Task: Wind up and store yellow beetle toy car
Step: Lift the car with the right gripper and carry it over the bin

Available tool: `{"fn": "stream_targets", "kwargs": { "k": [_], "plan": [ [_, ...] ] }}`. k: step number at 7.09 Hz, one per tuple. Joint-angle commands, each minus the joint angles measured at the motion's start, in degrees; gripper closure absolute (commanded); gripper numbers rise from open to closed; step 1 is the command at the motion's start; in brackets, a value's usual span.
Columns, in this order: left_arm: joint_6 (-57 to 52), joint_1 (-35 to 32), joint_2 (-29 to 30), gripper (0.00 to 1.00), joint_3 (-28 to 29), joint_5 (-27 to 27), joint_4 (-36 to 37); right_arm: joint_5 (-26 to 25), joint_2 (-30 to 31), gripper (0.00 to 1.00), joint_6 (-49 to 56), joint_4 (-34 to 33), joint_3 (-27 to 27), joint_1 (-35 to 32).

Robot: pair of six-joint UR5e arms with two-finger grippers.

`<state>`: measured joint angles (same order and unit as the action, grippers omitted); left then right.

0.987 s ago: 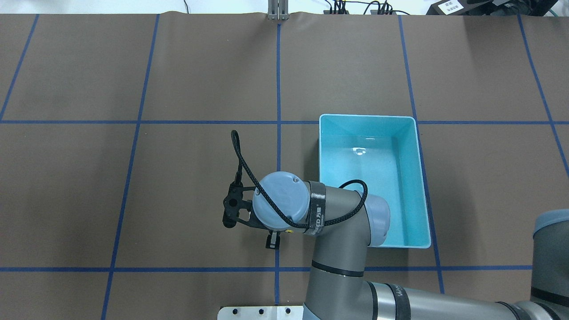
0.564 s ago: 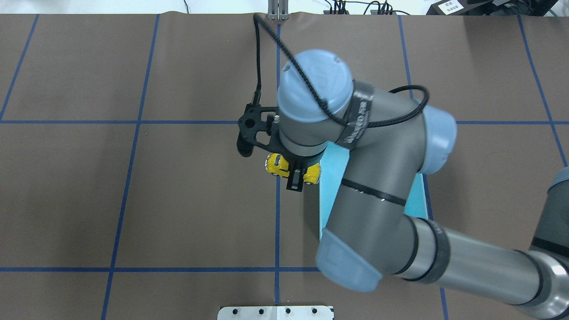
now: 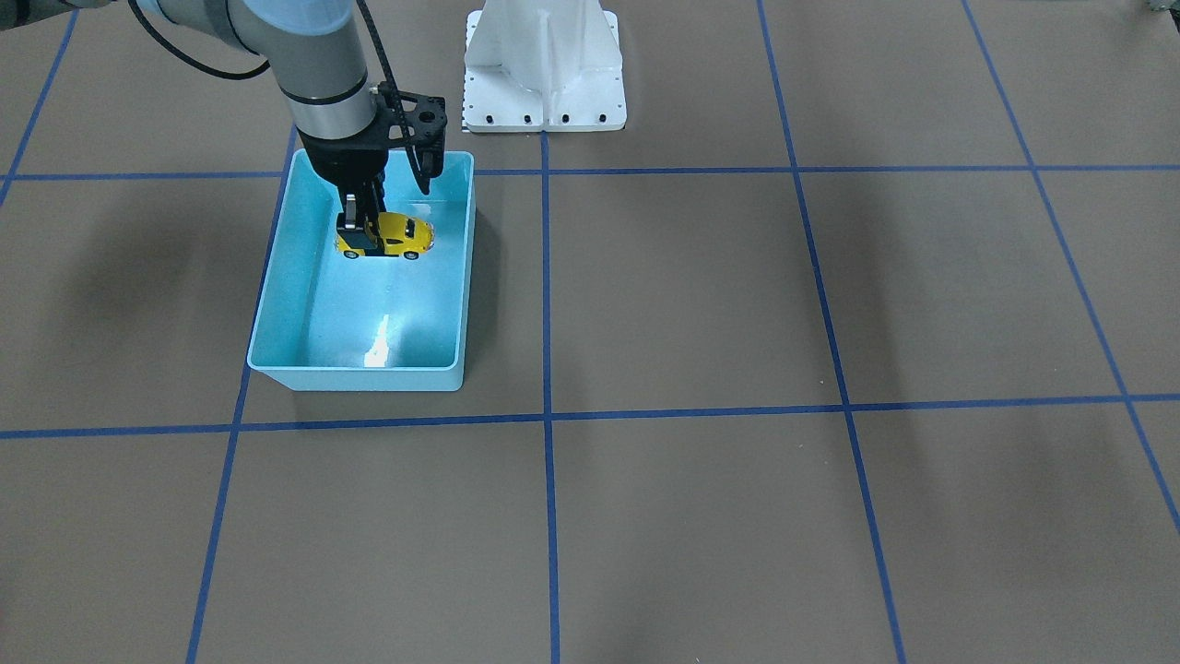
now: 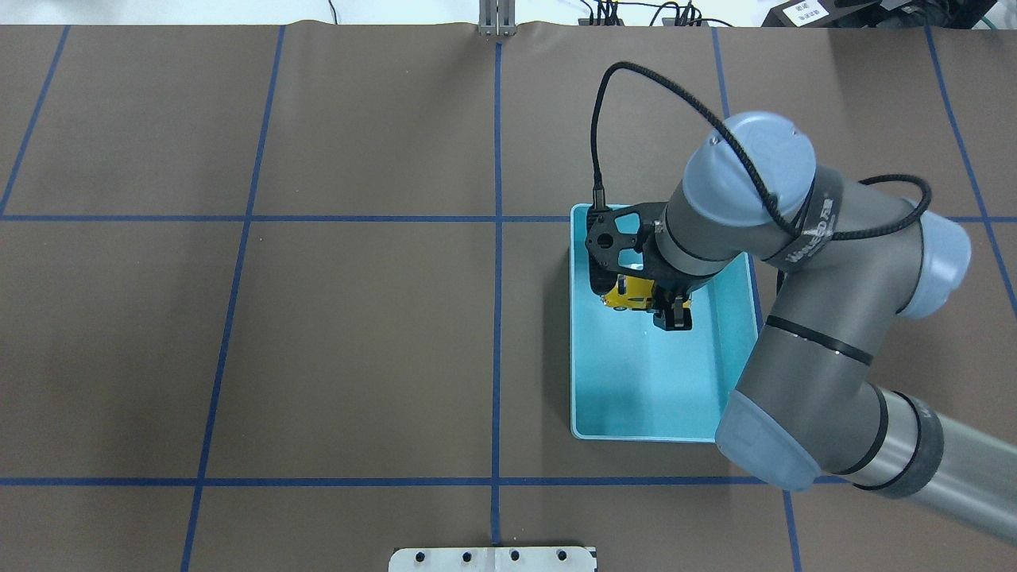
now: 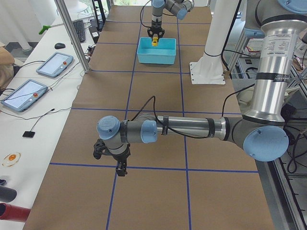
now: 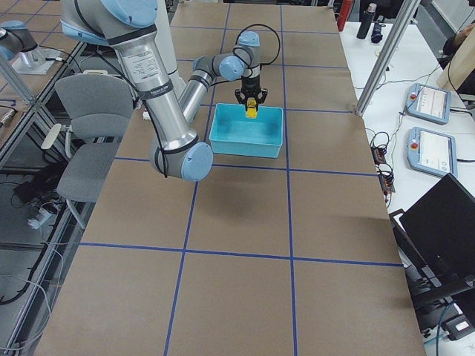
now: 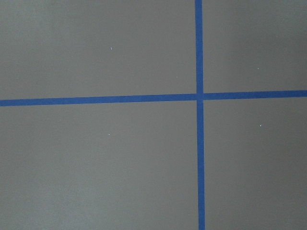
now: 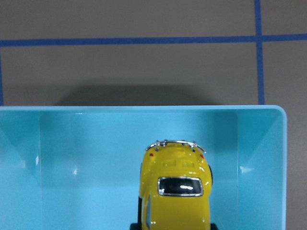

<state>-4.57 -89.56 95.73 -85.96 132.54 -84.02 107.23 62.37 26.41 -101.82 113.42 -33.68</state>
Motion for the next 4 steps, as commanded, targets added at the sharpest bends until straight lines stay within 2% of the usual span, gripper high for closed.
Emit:
{"fn": "stream_targets", "kwargs": {
  "k": [1, 4],
  "plan": [
    [0.0, 0.0, 0.0, 0.00, 0.0, 0.0, 0.0, -2.9, 3.8, 1.00, -1.5, 10.1, -4.9, 3.7],
    [0.0, 0.0, 0.0, 0.00, 0.0, 0.0, 0.0, -2.8, 6.6, 1.00, -1.5, 12.4, -5.4, 3.9]
  ]
}}
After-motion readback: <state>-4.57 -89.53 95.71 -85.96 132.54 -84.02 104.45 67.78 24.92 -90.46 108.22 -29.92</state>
